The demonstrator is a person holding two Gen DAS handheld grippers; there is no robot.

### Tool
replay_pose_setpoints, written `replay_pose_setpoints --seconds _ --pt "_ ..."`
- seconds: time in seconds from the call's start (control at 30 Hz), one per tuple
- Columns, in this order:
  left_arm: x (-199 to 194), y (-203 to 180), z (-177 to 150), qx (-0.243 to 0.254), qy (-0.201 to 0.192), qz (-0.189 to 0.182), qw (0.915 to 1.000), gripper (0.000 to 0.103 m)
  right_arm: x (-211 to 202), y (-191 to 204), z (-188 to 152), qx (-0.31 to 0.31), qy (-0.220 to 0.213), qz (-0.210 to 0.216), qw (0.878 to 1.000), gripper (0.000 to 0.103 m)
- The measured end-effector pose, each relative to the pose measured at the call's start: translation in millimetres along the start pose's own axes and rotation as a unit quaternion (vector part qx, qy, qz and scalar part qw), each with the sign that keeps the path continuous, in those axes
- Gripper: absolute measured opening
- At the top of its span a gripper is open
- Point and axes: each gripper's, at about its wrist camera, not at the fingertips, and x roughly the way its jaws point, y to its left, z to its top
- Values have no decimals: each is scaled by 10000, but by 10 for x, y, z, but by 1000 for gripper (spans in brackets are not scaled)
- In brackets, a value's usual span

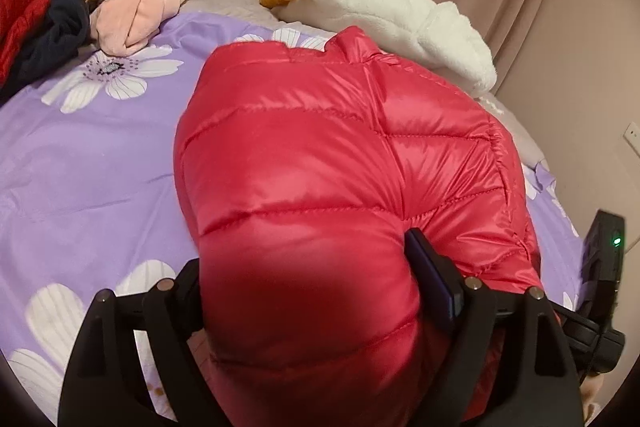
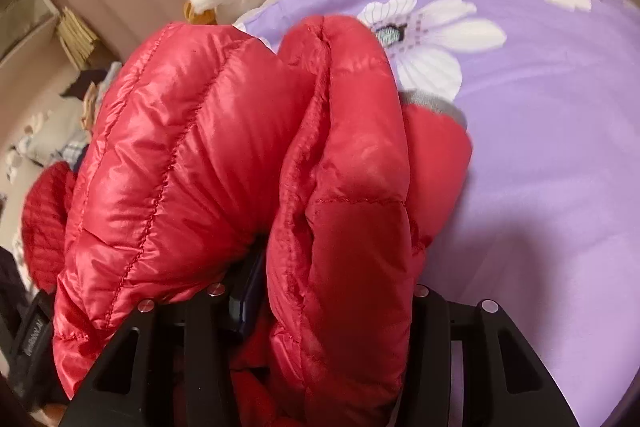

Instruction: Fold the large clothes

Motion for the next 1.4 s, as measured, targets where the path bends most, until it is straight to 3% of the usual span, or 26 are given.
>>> replay_pose_setpoints --seconds 0.1,0.2,0.3,0.47,0.63,0.73,0.83,0.93,0.97,1.0,1.07,1.2,1.4 --pt "-231 -59 -2 -126 178 284 9994 86 -186 153 110 -464 52 -505 9976 48" --pt "-606 -124 -31 -71 79 581 9983 83 -650 241 137 -848 -346 -913 9916 48" --pt "-1103 -325 -79 487 -268 750 9956 84 -1079 241 171 -1071 -774 -980 9864 50" --pt "-2075 -704 -188 1372 -1224 936 9785 84 -1952 318 53 -1359 -1441 -674 9779 55" --pt "-2880 -860 -315 1401 -1858 1066 9667 84 -2536 550 -248 -1647 -1781 -679 9677 55" --pt "-3267 -869 -370 1215 -2130 840 9658 84 -2596 592 -386 -1700 -1826 -666 9661 55" --pt "-3491 -910 -393 1084 -2240 734 9658 86 -2671 587 -472 -1740 -1887 -669 9642 55" --pt "-3581 -994 -427 1174 -2176 667 9667 95 -2767 595 -521 -1757 -1898 -636 9639 57" --pt "-3584 -993 -430 1122 -2175 619 9676 102 -2798 606 -535 -1784 -1915 -633 9631 67" --pt "-3603 -986 -444 1041 -2195 542 9685 103 -2833 615 -553 -1823 -1960 -623 9615 82" --pt "-3636 -970 -455 876 -2230 475 9697 103 -2898 626 -586 -1866 -2060 -604 9587 93" --pt "-3665 -985 -444 838 -2181 510 9710 103 -2974 658 -624 -1977 -2130 -760 9538 102" --pt "-3672 -1027 -492 948 -2156 536 9704 103 -2959 682 -637 -2047 -2154 -787 9516 102"
